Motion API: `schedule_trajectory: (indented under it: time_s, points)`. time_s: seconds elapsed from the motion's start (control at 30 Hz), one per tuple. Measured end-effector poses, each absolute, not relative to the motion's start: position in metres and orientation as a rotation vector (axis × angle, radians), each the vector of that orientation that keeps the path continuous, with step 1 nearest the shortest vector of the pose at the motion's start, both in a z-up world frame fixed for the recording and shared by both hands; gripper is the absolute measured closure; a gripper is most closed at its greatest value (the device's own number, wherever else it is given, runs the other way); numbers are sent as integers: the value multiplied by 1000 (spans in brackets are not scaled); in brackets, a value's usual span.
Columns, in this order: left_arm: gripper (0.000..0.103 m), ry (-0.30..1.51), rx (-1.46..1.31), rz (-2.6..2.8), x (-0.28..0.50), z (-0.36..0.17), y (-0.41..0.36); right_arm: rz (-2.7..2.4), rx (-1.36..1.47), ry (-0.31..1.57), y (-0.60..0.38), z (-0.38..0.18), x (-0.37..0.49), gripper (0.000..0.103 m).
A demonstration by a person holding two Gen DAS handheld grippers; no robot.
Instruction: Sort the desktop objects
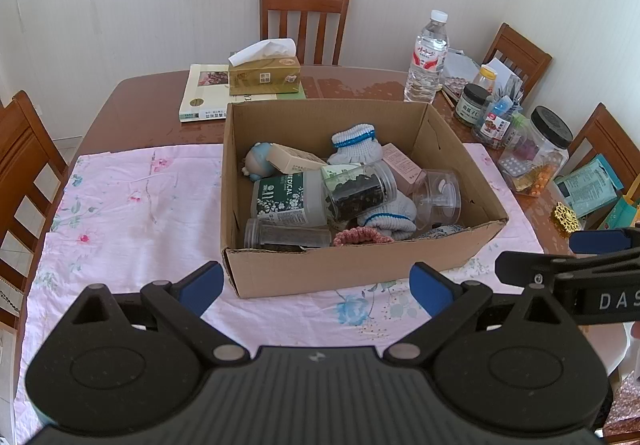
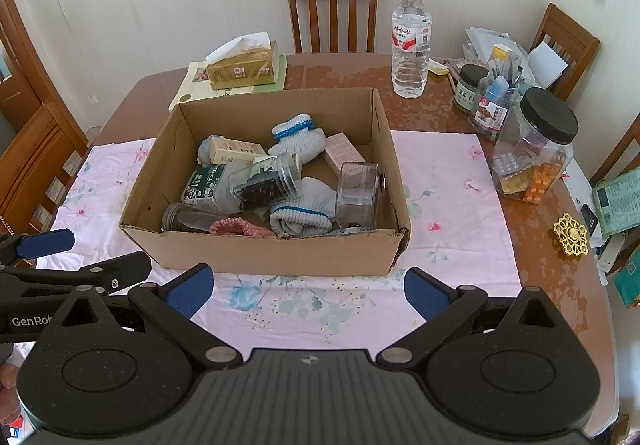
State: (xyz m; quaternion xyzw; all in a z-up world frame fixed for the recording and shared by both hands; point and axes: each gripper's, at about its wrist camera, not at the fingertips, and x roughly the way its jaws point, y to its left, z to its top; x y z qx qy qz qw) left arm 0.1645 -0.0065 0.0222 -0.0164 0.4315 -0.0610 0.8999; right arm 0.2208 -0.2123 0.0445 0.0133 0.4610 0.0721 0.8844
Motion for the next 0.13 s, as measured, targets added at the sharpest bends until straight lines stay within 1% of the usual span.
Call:
schedule_trajectory:
  time_s: [0.13]
  points:
    - [4,893,-34,-128,164,22,-6,147,30,959,-211,43,220,0]
